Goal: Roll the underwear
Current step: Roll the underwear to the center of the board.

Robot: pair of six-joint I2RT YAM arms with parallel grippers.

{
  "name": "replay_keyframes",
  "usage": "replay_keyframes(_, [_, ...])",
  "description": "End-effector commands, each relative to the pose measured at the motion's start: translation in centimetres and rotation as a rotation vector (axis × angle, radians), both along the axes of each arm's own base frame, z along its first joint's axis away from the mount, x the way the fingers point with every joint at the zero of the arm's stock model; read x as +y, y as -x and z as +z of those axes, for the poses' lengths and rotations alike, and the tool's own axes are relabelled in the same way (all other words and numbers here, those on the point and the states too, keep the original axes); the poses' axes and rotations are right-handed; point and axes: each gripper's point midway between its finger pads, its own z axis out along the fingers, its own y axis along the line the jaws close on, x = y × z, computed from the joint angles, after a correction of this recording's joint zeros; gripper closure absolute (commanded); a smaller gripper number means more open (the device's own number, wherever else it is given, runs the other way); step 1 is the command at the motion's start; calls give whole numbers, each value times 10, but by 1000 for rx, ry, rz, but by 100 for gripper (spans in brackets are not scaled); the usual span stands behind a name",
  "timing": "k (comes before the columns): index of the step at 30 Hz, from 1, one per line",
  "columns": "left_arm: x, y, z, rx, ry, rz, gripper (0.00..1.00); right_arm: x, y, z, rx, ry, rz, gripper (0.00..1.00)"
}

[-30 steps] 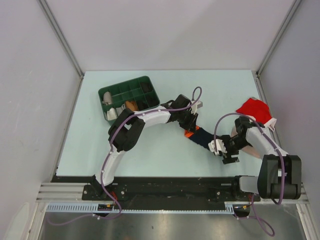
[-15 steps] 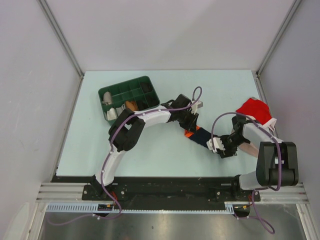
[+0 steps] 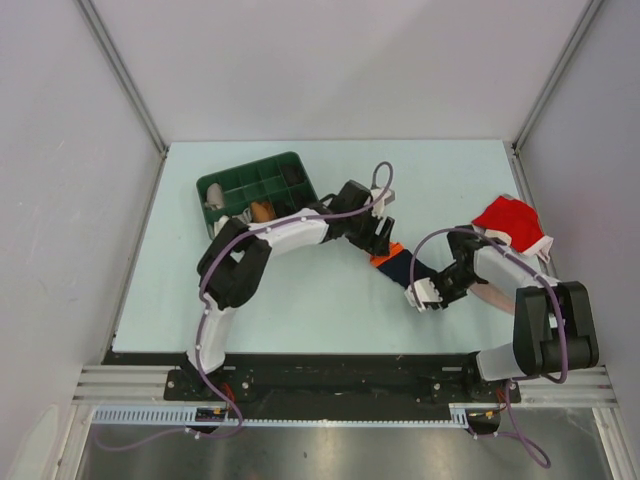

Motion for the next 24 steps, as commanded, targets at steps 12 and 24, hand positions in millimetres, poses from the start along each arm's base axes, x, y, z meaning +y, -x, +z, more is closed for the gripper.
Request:
replay_keyframes(12, [123, -25, 154, -451, 266, 341, 0, 118, 41, 12, 206, -102, -108, 75])
replay_keyframes(24, [140, 93, 98, -330, 437, 46, 4, 168, 59, 10, 411, -112, -303, 78])
